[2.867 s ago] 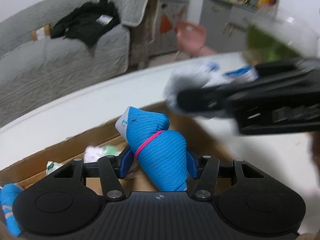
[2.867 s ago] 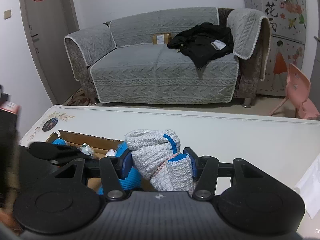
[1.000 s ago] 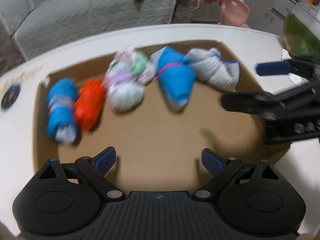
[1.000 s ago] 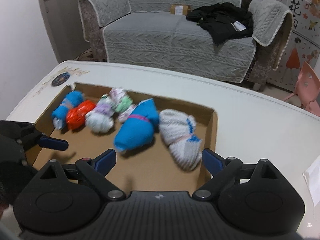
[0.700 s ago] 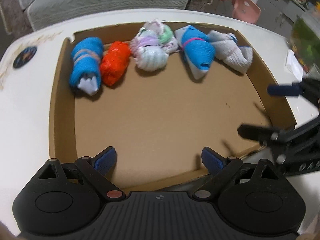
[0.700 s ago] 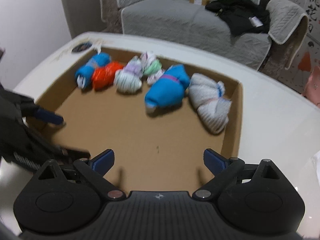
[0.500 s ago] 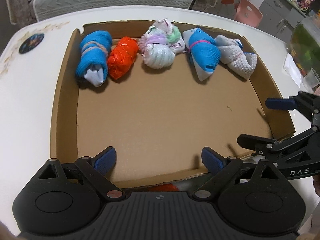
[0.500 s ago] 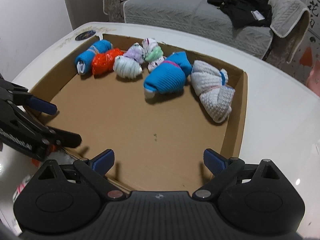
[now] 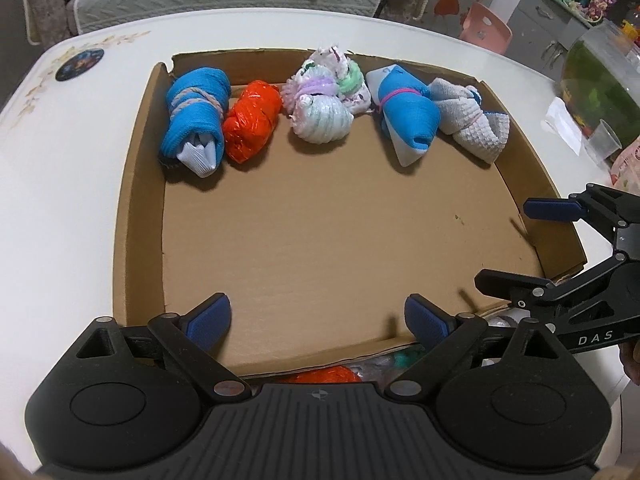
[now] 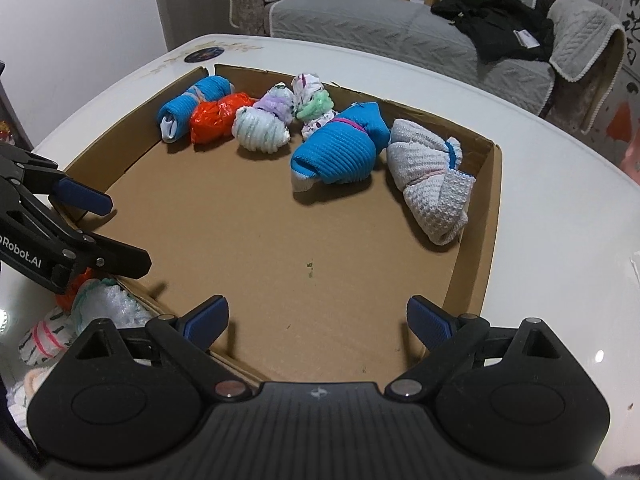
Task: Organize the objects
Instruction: 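Withdraw both open tools from the tray, then grasp the white-green striped roll with left tool while right grasps grey sock roll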
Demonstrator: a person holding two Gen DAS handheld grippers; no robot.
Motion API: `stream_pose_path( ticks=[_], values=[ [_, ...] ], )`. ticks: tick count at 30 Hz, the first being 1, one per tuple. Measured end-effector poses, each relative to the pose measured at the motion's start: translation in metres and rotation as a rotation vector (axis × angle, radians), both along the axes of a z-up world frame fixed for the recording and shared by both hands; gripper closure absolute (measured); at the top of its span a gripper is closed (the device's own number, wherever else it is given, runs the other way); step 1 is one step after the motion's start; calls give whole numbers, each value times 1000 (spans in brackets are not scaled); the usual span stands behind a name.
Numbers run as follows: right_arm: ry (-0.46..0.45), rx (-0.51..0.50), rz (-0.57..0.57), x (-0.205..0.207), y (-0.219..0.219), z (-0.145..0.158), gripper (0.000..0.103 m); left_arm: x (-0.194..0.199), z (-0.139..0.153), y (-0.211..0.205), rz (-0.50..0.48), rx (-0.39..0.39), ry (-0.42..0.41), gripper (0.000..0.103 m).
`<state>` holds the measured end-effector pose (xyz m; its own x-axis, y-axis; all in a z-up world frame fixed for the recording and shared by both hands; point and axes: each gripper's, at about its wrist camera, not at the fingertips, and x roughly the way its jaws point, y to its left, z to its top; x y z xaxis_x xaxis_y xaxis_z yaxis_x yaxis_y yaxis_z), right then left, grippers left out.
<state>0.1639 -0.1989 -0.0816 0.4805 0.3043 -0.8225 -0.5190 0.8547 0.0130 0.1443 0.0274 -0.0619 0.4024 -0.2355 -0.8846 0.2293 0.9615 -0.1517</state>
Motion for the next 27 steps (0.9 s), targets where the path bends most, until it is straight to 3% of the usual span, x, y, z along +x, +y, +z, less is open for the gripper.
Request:
stream_pose_path(
  ticks=[6, 11, 21, 27],
  values=[
    [-48, 11, -7, 0, -4, 4, 5, -11, 5, 5, 10, 2, -43, 7],
    [-79, 81, -41, -12, -14, 14, 5, -29, 23, 8, 7, -10, -102, 7],
    [-108, 180, -137, -61, -44, 8, 1, -116, 41, 41, 93, -46, -221, 3],
    [-80, 201, -185, -73, -52, -9, 1, -163, 29, 41, 125, -76, -221, 3]
  ],
)
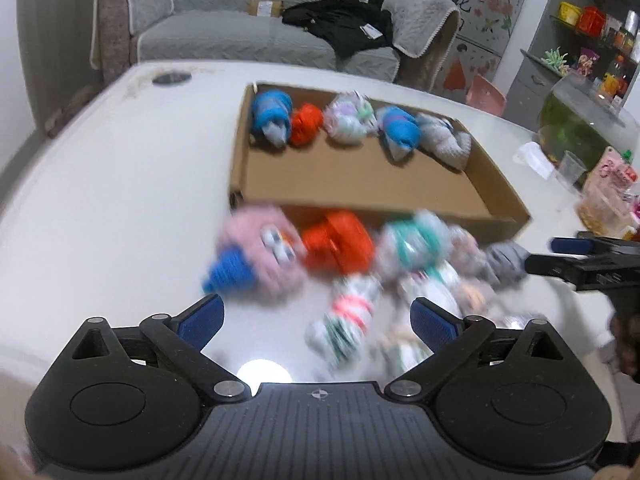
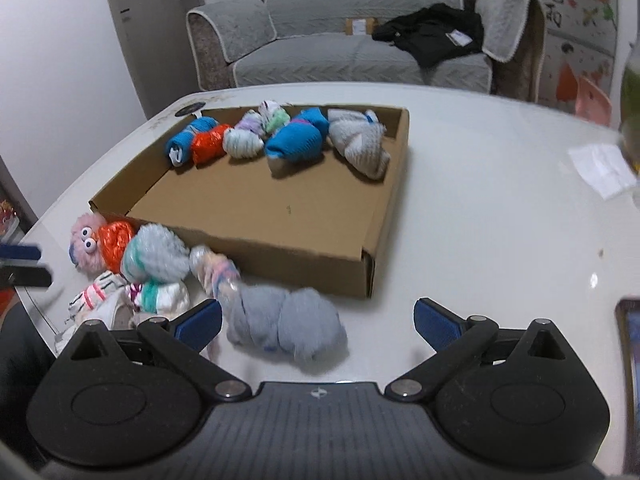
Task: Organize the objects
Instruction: 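Grasp the white-green striped roll with left tool while right grasps grey sock roll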
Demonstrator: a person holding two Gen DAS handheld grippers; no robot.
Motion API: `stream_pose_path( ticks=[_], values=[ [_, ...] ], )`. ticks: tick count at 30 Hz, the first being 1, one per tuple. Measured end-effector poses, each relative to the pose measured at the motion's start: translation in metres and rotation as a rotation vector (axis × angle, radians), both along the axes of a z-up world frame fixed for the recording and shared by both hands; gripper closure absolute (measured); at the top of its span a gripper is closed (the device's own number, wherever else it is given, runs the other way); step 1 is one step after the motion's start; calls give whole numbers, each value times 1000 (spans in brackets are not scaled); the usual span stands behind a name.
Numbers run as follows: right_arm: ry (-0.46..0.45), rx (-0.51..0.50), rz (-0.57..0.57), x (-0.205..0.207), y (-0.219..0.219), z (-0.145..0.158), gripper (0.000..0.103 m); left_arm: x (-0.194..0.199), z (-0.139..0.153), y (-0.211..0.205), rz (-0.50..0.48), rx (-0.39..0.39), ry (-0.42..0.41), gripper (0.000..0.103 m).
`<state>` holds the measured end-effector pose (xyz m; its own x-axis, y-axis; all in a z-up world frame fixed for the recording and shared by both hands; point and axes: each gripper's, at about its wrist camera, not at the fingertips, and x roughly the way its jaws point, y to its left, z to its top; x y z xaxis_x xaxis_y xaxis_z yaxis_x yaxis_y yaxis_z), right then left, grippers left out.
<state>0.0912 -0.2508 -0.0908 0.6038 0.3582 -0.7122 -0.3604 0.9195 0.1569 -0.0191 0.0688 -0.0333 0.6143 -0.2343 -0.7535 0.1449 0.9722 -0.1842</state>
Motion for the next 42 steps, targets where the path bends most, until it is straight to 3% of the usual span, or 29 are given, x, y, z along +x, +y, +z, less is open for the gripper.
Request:
stream_pose_path(
  ticks=[5, 10, 23, 25, 27, 32, 37, 42],
  values=[
    [-4, -15, 8, 2, 8, -7, 1, -28, -4, -28, -77, -67, 9, 3],
    [4, -16, 10, -1, 10, -14, 1, -29, -12, -68, -206, 44, -23, 7],
    [28, -33, 8, -3, 12, -25, 3, 0, -44, -78, -243, 85, 43, 14],
    [23, -34, 6, -3, 12, -25, 6, 0, -43, -79, -250, 88, 42, 17],
    [14, -26, 2, -5, 10, -24, 19, 0, -43, -81, -259, 77, 38, 21],
    [-7, -24, 4, -6, 10, -23, 40, -1, -41, -81, -254, 103, 16, 51],
    [-15, -21, -1, -6, 7, -21, 44, 3, -40, -78, -238, 99, 20, 61],
    [-16, -14, -9, -8, 2, -20, 45, -2, -35, -75, -235, 95, 14, 61]
  ],
)
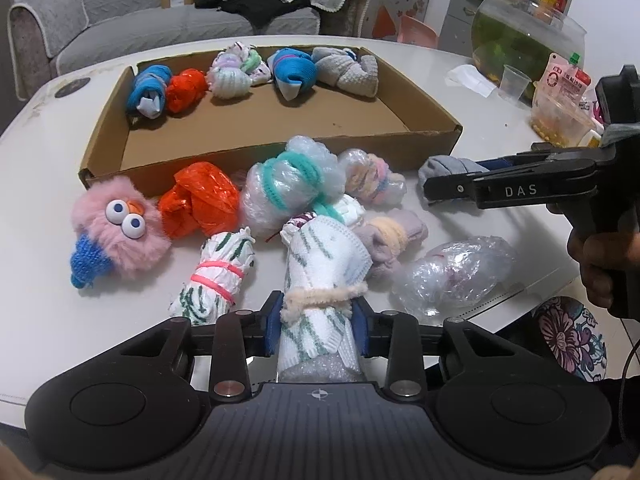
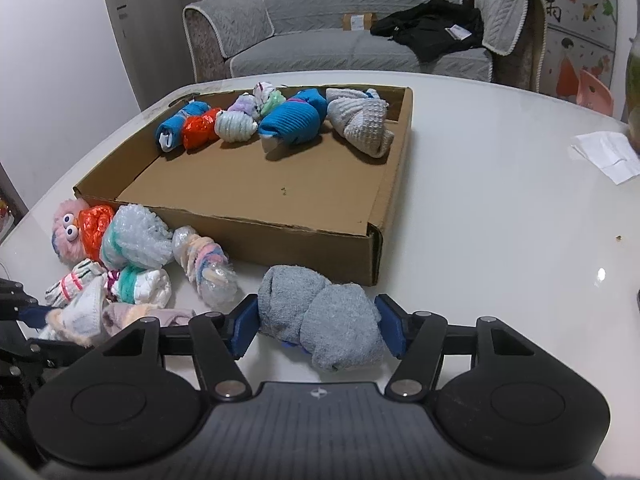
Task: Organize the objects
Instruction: 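Grasp the white-green striped roll with left tool while right grasps grey sock roll, then carry both rolls into the tray and lower them beside the blue roll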
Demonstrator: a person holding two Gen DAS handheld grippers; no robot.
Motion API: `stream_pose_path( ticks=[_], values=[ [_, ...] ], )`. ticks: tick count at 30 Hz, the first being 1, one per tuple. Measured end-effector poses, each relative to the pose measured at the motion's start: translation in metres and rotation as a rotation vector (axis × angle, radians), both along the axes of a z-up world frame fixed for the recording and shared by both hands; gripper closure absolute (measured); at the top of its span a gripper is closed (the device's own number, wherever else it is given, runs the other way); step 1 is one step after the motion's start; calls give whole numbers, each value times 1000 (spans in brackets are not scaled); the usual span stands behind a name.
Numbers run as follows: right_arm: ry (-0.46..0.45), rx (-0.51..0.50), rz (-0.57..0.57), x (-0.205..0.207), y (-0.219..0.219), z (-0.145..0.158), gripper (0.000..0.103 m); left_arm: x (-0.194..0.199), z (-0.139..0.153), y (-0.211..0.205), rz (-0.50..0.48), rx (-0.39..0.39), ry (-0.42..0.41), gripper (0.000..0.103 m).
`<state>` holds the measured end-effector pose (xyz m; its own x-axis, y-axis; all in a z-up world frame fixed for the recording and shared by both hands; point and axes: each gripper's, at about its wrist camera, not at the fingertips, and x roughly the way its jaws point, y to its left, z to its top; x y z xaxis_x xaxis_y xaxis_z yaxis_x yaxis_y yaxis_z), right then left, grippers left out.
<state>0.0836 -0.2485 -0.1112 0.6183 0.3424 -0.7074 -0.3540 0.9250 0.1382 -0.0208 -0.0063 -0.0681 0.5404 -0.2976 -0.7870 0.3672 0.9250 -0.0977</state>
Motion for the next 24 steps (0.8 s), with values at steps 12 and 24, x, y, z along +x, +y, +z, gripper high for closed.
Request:
stream_pose_path(
  ticks=[12, 24],
  values=[
    [-44, -1, -28, -2, -25, 22, 45, -4, 35, 18, 30, -47, -47, 61],
    [-175, 19, 79, 28, 1, 80, 45, 68, 96, 48, 105, 16, -144, 61]
  ],
)
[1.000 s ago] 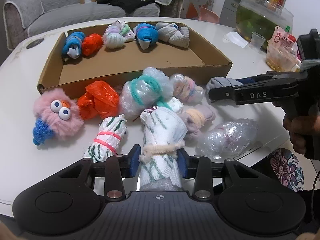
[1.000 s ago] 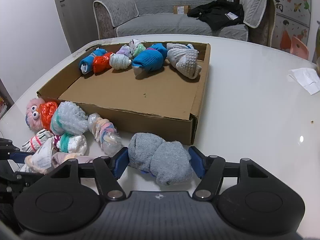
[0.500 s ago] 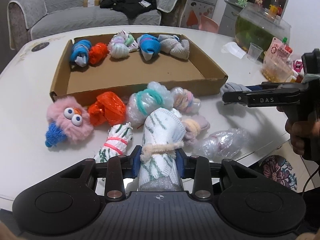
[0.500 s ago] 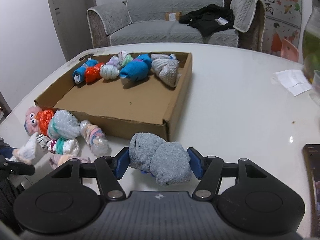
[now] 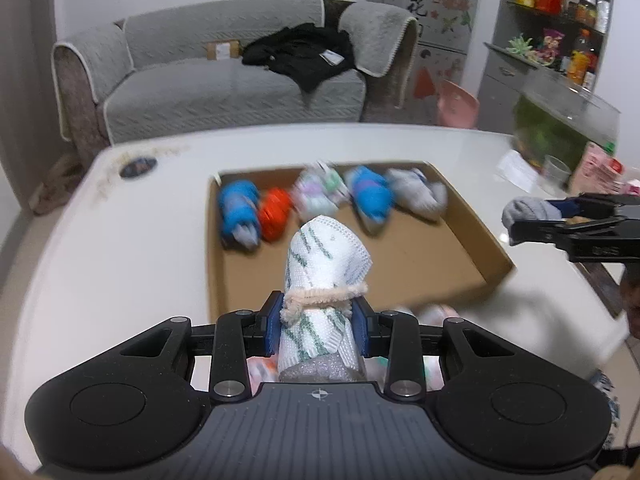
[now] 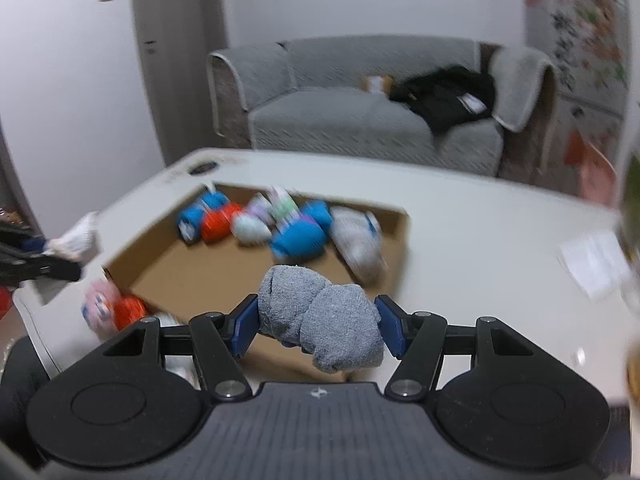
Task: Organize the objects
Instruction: 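Carry both rolls into the tray and lower them beside the blue roll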
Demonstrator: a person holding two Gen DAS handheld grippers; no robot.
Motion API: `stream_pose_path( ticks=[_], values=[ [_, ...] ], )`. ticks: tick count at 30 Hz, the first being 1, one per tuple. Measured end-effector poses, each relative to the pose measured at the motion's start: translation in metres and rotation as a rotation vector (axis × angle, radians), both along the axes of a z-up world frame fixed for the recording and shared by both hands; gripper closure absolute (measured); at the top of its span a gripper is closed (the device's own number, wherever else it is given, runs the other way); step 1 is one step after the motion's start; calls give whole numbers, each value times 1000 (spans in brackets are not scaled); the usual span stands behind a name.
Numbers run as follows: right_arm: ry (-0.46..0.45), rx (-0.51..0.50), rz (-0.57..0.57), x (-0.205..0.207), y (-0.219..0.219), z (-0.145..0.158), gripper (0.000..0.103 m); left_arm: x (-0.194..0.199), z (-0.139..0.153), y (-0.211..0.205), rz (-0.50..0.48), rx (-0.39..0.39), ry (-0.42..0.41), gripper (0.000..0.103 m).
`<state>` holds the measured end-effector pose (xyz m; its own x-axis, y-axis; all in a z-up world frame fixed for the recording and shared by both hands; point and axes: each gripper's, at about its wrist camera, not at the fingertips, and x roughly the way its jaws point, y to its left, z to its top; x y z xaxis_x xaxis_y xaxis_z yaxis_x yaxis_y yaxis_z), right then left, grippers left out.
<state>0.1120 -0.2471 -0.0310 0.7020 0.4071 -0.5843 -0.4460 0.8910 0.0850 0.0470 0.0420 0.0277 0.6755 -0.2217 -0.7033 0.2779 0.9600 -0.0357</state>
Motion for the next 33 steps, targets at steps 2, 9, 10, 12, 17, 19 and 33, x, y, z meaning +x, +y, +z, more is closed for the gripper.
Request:
stream_pose_path(
  ticks=[2, 9, 10, 12, 17, 19, 33],
  values=[
    [-15, 8, 44, 13, 17, 10, 45, 21, 3, 1, 14, -4, 12, 61],
    [25, 32, 189, 60, 83, 15, 45, 81, -12, 1, 53, 60, 79, 61],
    [34, 28, 202, 65, 90, 13, 45, 89, -18, 2, 59, 68, 95, 61],
    [61, 15, 230, 80, 105, 6, 45, 106, -32, 3, 72, 59, 138, 61],
    [143, -56, 289, 113, 137, -28, 45, 127, -61, 2, 90, 70, 182, 61],
    [173, -90, 302, 121, 146, -43, 45, 133, -70, 2, 92, 76, 180, 61],
    [221, -204, 392, 138, 168, -70, 44, 142, -91, -3, 93, 136, 181, 60]
  ],
)
